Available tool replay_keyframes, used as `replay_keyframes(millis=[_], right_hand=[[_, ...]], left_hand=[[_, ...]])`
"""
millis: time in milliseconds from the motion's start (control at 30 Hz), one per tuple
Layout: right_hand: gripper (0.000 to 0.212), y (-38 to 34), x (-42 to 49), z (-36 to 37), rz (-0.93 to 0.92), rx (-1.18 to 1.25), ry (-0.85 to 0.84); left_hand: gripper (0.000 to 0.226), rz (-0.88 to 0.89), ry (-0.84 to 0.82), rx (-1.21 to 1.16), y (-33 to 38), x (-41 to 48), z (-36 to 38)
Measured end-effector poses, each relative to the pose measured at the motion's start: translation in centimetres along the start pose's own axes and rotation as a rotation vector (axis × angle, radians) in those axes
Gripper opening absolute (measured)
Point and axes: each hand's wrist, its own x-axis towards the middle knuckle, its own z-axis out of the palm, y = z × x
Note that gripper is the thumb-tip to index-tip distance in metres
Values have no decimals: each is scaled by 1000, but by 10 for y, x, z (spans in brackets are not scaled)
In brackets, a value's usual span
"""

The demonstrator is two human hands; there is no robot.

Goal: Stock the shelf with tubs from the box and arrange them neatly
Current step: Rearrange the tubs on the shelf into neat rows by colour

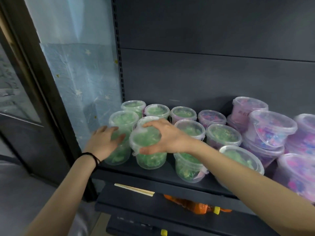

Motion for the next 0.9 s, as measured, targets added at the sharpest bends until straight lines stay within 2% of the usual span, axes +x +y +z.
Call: replay_keyframes(millis=[133, 267, 400, 467, 600, 733, 833, 900], right_hand=[[91, -2, -3, 25, 85, -126, -53], [93, 4, 0, 35, 101, -166, 2], [96, 7, -5, 36, 99, -328, 51], [97, 10, -10, 35, 105, -335, 67], [80, 20, -26, 26, 80, -172, 125], [59, 42, -43, -3, 60, -40, 268], [51, 68, -51, -35, 154, 15, 403], [45, 89, -53, -56, 236, 8, 469]], left_hand=[[52, 10, 43, -84, -4, -1, 4], [49, 101, 145, -109, -5, -7, 7], [61, 144, 234, -107, -2, -19, 11], [63, 160, 246, -93, -1, -22, 12], [55, 171, 293, -76, 5, -26, 10], [57, 347, 344, -147, 39, -38, 9], [63, 452, 233, -233, 84, -46, 15], [74, 509, 110, -172, 114, -43, 23]])
